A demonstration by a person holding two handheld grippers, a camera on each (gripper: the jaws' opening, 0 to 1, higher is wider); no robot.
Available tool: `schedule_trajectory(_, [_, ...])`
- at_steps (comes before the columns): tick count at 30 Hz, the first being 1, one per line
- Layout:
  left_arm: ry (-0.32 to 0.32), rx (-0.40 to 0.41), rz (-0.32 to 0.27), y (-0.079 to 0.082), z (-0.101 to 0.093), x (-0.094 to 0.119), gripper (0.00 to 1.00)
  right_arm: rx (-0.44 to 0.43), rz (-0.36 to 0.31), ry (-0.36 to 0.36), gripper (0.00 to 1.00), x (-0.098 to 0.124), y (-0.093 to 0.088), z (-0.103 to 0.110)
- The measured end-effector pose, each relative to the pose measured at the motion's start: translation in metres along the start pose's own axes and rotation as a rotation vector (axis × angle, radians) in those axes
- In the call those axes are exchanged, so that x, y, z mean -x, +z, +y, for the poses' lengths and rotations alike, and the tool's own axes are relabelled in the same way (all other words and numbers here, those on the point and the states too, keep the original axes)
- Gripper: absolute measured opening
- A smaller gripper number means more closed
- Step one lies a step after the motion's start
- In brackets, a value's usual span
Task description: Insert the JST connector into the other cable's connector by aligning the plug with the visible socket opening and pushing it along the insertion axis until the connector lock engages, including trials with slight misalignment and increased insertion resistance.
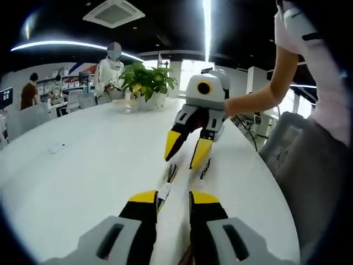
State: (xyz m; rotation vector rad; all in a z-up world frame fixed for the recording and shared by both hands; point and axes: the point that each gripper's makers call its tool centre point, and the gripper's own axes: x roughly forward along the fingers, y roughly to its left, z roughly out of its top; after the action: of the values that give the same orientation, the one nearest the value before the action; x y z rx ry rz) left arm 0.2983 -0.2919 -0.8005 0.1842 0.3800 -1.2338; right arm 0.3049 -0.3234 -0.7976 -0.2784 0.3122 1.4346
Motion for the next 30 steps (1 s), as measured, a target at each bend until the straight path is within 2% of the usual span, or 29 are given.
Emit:
schedule_trajectory(7, [-0.005,-0.031,-0.002,-0.002,-0.016,0.004,0.17,0.003,0.023,0.018,0.19,0.006,-0.008,0.01])
schedule_trajectory(12, [-0.016,-0.016,-0.006,-0.006,-0.021,0.005,0.17,-0.023,0.004,0.003,0.2,0.008,-0.009,0.016])
schedule_trajectory(19, [-0.041,0.011,-0.002,-0.015,-0.029,0.001,0.18,-0.055,0.024,0.005,0.19,0.008,-0.022,0.024])
schedule_trajectory(24, [-0.041,0.021,0.007,-0.025,-0.03,0.0,0.18,-0.062,0.029,0.008,0.23,0.009,-0.032,0.027])
schedule_trajectory(30, [-0.023,0.051,-0.003,-0.031,-0.025,0.001,0.16,-0.063,0.047,0.018,0.2,0.007,-0.04,0.031])
